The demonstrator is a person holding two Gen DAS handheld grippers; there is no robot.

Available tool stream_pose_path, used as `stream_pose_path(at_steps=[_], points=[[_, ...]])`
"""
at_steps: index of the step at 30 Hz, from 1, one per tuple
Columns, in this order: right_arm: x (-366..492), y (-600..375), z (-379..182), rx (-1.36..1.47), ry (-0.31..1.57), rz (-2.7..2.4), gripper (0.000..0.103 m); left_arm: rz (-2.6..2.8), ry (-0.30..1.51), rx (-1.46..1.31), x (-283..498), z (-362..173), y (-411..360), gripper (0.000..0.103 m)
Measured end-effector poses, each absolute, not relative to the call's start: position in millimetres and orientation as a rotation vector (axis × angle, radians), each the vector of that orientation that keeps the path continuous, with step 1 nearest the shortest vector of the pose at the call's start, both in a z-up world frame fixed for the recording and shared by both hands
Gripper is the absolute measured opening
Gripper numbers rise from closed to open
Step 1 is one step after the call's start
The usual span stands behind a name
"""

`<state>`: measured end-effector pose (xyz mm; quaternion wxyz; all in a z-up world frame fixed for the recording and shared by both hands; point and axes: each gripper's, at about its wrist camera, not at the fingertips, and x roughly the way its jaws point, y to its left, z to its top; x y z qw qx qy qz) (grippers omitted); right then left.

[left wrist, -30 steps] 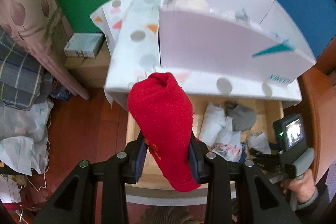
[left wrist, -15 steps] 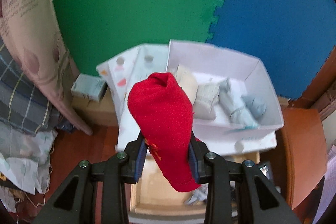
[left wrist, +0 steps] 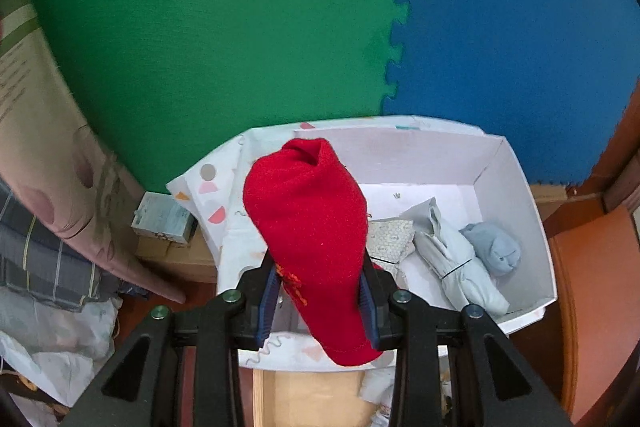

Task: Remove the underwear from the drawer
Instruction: 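Carry the red sock with the left tool over the white box, then open the left tool to drop the red sock into the box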

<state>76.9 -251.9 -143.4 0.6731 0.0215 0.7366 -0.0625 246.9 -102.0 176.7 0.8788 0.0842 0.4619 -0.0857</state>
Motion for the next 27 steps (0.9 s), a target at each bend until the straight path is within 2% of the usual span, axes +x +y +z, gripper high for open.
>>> stream_pose_path(at_steps=[7, 14, 20, 23, 27], points=[[77.3, -252.8, -143.3, 0.044, 1.659, -0.141, 0.050, -0.169, 1.020, 0.208, 262.2, 138.2, -119.4, 0.035], [79.0, -250.3, -142.8, 0.042, 1.663, -0.149, 0.050, -0.155, 1.065, 0.235, 260.1, 115.3, -124.9, 0.043], [79.9, -248.0, -142.3, 0.042, 1.665, -0.155, 0.051, -0.164, 1.093, 0.205, 258.3, 117.5, -122.4, 0.048], [79.7, -246.7, -143.4, 0.038, 1.667, -0.157, 0.051, -0.188, 1.085, 0.189, 252.2, 126.1, -120.8, 0.061], [80.6, -243.2, -145.7, 0.025, 1.676, -0.159, 0.051, -0.202, 1.068, 0.193, 243.6, 137.0, -118.3, 0.062]])
